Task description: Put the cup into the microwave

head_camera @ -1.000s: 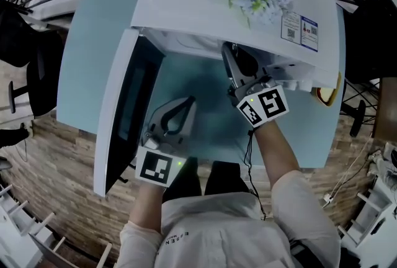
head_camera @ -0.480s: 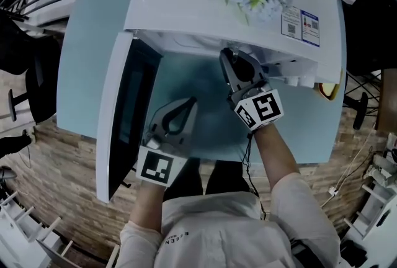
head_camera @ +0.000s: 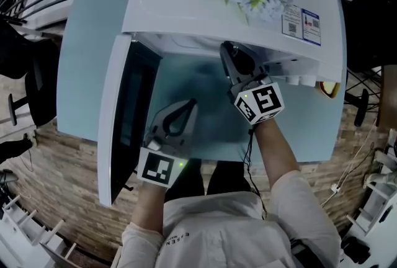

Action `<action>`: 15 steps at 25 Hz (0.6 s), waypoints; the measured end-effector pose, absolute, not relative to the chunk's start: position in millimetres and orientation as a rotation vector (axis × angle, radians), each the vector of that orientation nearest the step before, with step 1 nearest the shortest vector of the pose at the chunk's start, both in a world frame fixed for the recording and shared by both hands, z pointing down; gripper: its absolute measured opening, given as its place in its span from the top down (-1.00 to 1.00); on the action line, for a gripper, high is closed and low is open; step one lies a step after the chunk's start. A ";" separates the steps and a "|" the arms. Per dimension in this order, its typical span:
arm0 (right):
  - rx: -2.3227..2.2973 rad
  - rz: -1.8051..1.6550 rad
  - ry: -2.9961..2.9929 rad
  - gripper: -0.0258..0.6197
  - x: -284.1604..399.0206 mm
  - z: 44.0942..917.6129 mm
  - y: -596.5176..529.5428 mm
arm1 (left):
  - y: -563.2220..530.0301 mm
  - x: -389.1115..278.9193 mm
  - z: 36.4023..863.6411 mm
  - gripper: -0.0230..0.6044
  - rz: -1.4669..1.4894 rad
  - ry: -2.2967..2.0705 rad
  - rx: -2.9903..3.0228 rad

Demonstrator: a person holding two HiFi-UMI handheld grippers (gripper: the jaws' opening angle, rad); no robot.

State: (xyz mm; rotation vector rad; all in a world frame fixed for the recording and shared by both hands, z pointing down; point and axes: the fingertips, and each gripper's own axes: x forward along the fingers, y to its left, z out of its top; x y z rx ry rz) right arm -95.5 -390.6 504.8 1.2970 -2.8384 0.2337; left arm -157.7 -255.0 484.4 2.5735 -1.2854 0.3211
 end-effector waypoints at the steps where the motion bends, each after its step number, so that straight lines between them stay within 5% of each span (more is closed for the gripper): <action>1: 1.300 0.252 -2.839 0.80 -94.3 505.2 -390.0 | -254.8 -157.0 484.7 0.92 0.322 -1.282 2.574; 7: 1.297 0.282 -2.856 0.49 -87.2 501.0 -380.3 | -252.6 -153.3 486.7 0.92 0.331 -1.266 2.577; 15: 1.372 0.296 -2.812 0.43 -73.7 497.3 -370.0 | -250.8 -147.8 482.3 0.92 0.320 -1.256 2.586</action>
